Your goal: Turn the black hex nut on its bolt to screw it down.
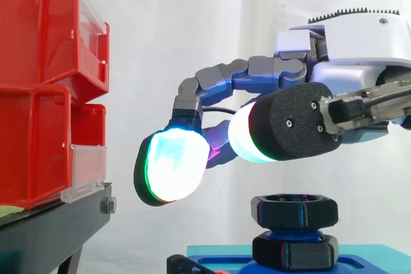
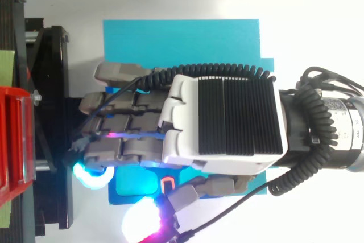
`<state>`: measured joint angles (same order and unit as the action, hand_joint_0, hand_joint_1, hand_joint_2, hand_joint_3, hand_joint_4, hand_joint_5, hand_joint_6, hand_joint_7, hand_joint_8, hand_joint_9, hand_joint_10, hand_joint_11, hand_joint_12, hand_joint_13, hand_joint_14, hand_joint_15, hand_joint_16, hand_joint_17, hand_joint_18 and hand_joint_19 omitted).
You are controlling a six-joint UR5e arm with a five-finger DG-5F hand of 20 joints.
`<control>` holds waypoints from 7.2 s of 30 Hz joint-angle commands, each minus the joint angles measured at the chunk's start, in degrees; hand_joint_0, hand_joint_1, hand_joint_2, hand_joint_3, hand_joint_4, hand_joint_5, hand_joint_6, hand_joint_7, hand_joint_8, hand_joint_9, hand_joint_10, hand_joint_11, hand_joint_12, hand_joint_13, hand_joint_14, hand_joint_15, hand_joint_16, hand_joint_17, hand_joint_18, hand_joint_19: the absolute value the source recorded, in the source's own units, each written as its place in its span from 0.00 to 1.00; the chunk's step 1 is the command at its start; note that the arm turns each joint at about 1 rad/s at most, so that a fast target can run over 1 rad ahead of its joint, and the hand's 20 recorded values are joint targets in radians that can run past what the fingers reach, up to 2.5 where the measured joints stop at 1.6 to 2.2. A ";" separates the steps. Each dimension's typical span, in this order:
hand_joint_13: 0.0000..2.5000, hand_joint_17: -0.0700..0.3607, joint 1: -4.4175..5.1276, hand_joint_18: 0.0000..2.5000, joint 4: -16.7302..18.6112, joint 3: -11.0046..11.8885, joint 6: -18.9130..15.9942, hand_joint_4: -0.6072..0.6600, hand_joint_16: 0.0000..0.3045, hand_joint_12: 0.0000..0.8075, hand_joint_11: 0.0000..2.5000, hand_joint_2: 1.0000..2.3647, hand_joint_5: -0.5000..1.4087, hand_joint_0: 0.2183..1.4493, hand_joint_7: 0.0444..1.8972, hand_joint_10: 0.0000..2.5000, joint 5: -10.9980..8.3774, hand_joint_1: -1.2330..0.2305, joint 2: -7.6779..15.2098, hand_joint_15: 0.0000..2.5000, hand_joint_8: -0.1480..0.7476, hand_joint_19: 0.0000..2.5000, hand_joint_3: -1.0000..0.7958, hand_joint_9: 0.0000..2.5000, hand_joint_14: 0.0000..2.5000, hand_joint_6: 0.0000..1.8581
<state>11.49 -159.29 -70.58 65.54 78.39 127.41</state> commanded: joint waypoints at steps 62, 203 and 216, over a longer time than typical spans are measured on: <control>0.21 0.28 -1.91 0.11 -9.73 4.48 3.02 0.59 0.07 0.29 0.05 0.00 0.18 0.21 0.58 0.00 7.92 0.52 -0.05 0.02 0.40 0.01 0.28 0.24 0.00 0.27; 0.24 0.30 -7.45 0.13 2.75 0.61 7.41 0.60 0.09 0.32 0.08 0.00 0.17 0.21 0.52 0.00 23.83 0.58 1.00 0.06 0.42 0.04 0.28 0.25 0.00 0.34; 0.25 0.30 -7.63 0.13 4.42 0.00 8.29 0.60 0.09 0.32 0.08 0.00 0.17 0.21 0.52 0.00 23.92 0.58 3.46 0.07 0.41 0.04 0.28 0.25 0.00 0.34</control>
<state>3.99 -155.77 -70.50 73.89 102.22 129.85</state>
